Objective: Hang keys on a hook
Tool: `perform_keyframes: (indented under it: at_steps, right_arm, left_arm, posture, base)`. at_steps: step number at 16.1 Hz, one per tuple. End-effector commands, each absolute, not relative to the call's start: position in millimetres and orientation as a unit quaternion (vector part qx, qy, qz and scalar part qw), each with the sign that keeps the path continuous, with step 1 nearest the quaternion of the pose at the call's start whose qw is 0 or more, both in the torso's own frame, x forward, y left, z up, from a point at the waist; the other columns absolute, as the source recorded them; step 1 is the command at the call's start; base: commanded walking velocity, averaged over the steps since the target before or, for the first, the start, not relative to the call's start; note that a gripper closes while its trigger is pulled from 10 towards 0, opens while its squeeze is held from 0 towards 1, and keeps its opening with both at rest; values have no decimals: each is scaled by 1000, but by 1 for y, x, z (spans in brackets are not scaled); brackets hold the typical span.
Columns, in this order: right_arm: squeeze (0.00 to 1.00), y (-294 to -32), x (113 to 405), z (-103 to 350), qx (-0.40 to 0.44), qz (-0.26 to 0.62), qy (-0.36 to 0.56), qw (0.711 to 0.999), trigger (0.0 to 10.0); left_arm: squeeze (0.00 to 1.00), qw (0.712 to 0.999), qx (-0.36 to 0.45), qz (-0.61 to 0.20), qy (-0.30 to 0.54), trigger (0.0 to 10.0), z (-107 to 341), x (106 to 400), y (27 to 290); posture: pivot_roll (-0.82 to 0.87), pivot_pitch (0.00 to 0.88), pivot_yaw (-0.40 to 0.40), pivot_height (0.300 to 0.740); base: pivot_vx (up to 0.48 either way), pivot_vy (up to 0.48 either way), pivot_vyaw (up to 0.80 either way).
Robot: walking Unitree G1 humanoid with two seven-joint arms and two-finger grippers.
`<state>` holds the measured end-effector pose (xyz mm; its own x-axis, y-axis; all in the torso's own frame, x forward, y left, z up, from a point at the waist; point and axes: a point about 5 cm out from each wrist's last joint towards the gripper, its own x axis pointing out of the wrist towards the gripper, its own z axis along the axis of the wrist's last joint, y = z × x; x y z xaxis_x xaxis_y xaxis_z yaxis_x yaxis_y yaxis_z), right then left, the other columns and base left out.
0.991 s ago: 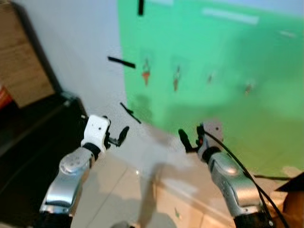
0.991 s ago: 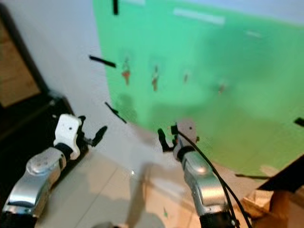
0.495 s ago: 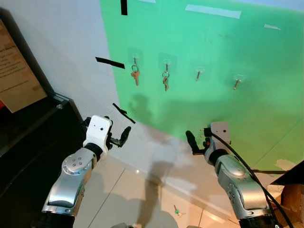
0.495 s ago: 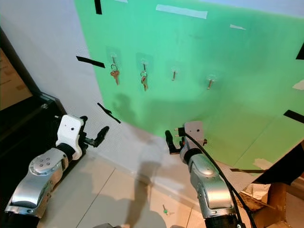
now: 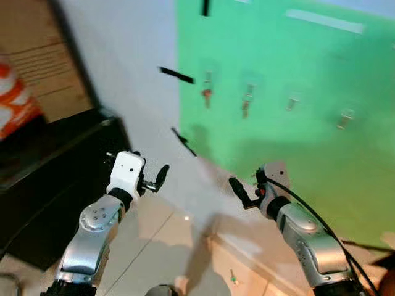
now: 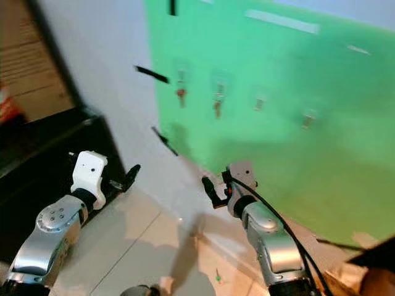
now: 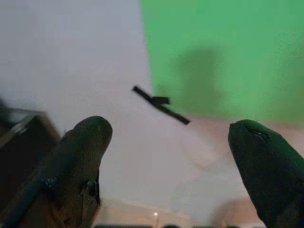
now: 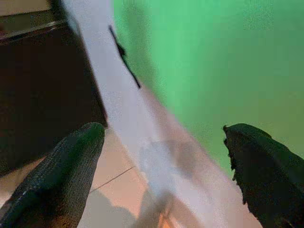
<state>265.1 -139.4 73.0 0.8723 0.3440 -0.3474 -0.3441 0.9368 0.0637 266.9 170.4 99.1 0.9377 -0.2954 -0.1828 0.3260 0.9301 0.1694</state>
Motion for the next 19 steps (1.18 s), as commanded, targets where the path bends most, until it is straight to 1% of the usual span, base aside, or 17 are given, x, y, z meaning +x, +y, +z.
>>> perform_keyframes:
  at_steps: [1, 5, 7, 9, 11, 13, 15, 18, 19]
  right_arm:
    - [1000, -138, 266, 76, -2, 187, 177, 966, 10000]
    - [1000, -141, 264, 72, 6, 170, 180, 969, 10000]
    - [1000, -142, 262, 70, 24, 145, 175, 974, 10000]
    - [1000, -146, 263, 73, 32, 126, 164, 978, 10000]
    - [1000, -149, 262, 72, 37, 110, 165, 980, 10000]
    - [1000, -147, 261, 72, 39, 109, 164, 980, 10000]
    - [1000, -146, 263, 73, 39, 109, 161, 980, 10000]
    - [1000, -147, 265, 74, 40, 107, 159, 981, 10000]
    - [1000, -146, 266, 74, 37, 110, 157, 981, 10000]
  left_arm:
    - [0, 980, 106, -150, 75, 10000, 100, 265, 174]
    - [0, 982, 100, -141, 70, 10000, 103, 264, 175]
    - [0, 982, 107, -138, 69, 10000, 104, 264, 178]
    - [0, 983, 121, -119, 63, 10000, 104, 266, 181]
    - [0, 983, 124, -114, 67, 10000, 101, 266, 180]
    - [0, 982, 126, -126, 61, 10000, 103, 267, 177]
    - [0, 985, 115, -122, 45, 10000, 111, 271, 178]
    - [0, 985, 123, -112, 44, 10000, 110, 271, 181]
    - [0, 986, 119, -108, 42, 10000, 111, 271, 182]
  posture:
    - [-17, 0, -28, 740]
    - [-5, 0, -29, 740]
    - [-16, 0, -15, 740]
    - [-28, 0, -6, 740]
    - [-38, 0, 5, 740]
    - [-41, 0, 11, 740]
    - [-36, 0, 10, 740]
    - [-28, 0, 3, 740]
    - [-21, 0, -6, 740]
  base:
    - [0, 0, 800]
    - [0, 0, 800]
    - [0, 0, 800]
    - [0, 0, 800]
    - [0, 0, 800]
    - [0, 0, 800]
    - [0, 0, 800]
    - [0, 0, 800]
    - [292, 0, 800]
